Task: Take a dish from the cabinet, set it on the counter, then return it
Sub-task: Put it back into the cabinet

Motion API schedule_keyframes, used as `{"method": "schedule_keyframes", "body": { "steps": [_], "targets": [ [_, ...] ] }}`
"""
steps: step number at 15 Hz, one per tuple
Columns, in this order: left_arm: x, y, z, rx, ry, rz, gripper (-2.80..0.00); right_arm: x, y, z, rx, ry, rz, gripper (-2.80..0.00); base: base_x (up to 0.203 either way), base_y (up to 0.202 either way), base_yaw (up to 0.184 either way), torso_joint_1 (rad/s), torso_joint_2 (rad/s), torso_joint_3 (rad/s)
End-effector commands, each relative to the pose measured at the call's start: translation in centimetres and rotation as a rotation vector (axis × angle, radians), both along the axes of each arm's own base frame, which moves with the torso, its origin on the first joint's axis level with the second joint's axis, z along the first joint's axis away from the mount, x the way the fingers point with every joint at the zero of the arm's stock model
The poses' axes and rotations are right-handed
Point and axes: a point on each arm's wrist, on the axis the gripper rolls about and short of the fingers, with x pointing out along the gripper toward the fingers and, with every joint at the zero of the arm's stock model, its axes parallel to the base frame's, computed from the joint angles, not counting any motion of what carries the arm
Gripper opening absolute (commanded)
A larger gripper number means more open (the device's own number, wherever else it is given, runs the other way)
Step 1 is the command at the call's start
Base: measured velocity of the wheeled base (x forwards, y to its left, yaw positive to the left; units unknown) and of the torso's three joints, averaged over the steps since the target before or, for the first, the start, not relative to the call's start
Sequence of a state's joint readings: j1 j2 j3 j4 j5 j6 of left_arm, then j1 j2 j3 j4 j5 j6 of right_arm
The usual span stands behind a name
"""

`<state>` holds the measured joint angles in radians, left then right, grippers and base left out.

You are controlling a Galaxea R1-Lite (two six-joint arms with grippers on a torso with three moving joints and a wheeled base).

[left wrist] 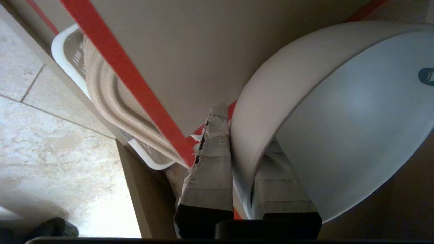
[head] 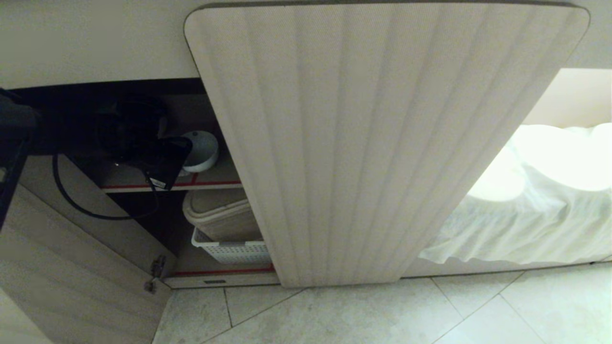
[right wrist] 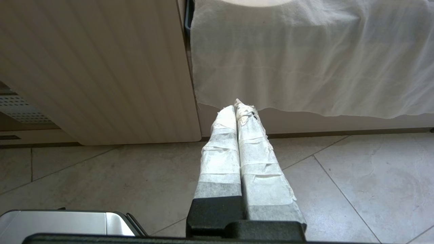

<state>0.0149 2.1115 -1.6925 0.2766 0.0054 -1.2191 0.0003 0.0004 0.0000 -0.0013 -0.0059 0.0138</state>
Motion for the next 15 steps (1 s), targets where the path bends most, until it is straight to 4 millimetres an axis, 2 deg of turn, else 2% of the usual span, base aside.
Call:
{"method": "schedule_keyframes", "body": {
  "steps": [1,15],
  "targets": [
    [0.07,0.02,0.16,-0.006,-0.007,0.006,-2.8,0.0,0.0,0.0,0.0,-0.001,0.001,-2.8,0.0,0.0,0.0,0.0,0.0,0.0],
    [0.62,-0.31,-0.3,-0.042,-0.002,0.024,-2.8,0.0,0.0,0.0,0.0,-0.001,0.0,-2.8,0.0,0.0,0.0,0.0,0.0,0.0]
  ]
}}
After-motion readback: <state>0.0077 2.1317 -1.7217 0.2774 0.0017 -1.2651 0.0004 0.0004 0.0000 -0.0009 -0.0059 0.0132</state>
